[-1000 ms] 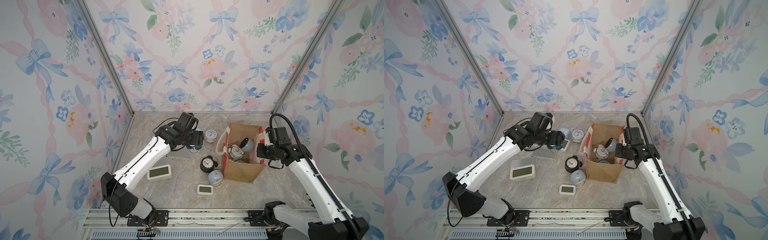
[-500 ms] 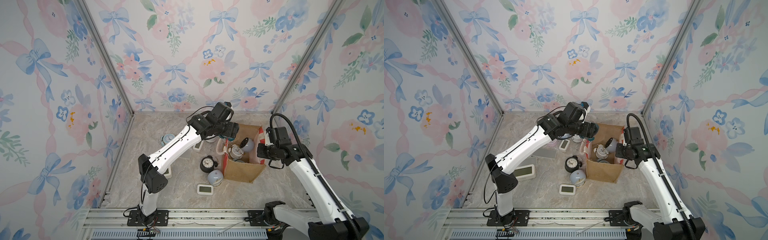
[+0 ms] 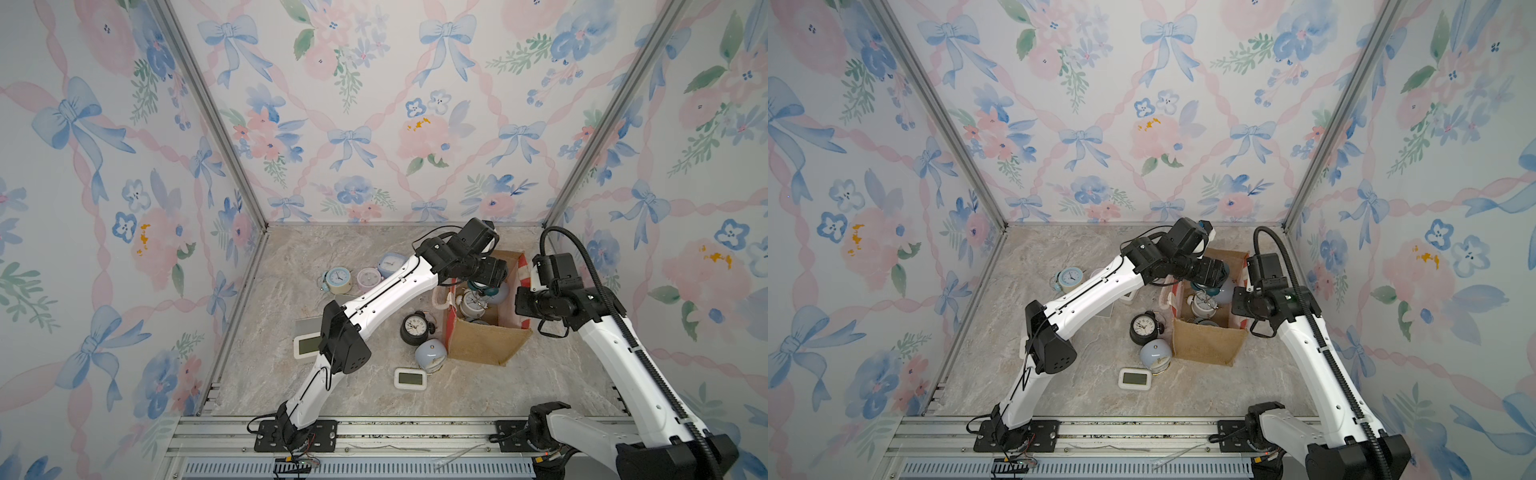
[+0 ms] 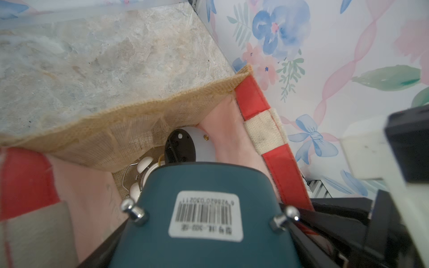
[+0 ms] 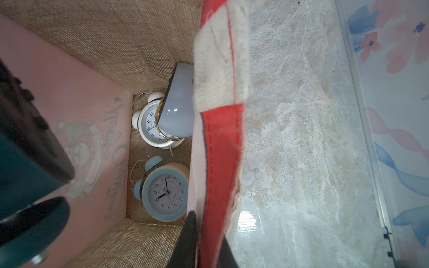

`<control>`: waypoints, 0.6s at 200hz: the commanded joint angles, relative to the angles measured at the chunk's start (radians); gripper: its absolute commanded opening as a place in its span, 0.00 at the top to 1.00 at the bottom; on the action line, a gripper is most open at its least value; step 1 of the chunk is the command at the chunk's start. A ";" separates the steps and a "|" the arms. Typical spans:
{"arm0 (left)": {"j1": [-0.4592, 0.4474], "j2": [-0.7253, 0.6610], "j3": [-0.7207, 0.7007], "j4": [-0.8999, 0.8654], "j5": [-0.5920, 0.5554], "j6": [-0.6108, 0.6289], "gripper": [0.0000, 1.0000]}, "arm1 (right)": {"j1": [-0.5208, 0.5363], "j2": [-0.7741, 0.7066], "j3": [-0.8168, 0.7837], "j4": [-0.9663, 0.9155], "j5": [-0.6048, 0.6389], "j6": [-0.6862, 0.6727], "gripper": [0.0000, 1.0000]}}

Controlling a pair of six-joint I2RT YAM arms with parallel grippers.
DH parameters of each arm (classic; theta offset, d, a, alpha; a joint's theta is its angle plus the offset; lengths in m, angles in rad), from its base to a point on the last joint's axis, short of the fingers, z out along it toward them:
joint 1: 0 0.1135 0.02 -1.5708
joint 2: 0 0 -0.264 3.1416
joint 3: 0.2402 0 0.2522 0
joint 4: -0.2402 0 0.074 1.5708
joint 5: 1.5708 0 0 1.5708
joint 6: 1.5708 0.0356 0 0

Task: Put the alarm clock into the canvas bag
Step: Place the alarm at the canvas bag.

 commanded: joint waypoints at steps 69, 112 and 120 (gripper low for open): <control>-0.037 0.034 -0.092 0.016 0.135 -0.053 0.51 | 0.001 -0.019 0.037 -0.035 0.016 -0.014 0.87; -0.064 0.051 -0.153 0.017 0.172 -0.054 0.50 | -0.001 -0.015 0.033 -0.030 0.013 -0.015 0.87; -0.067 0.052 -0.168 0.017 0.176 -0.054 0.50 | -0.001 -0.016 0.034 -0.030 0.011 -0.015 0.87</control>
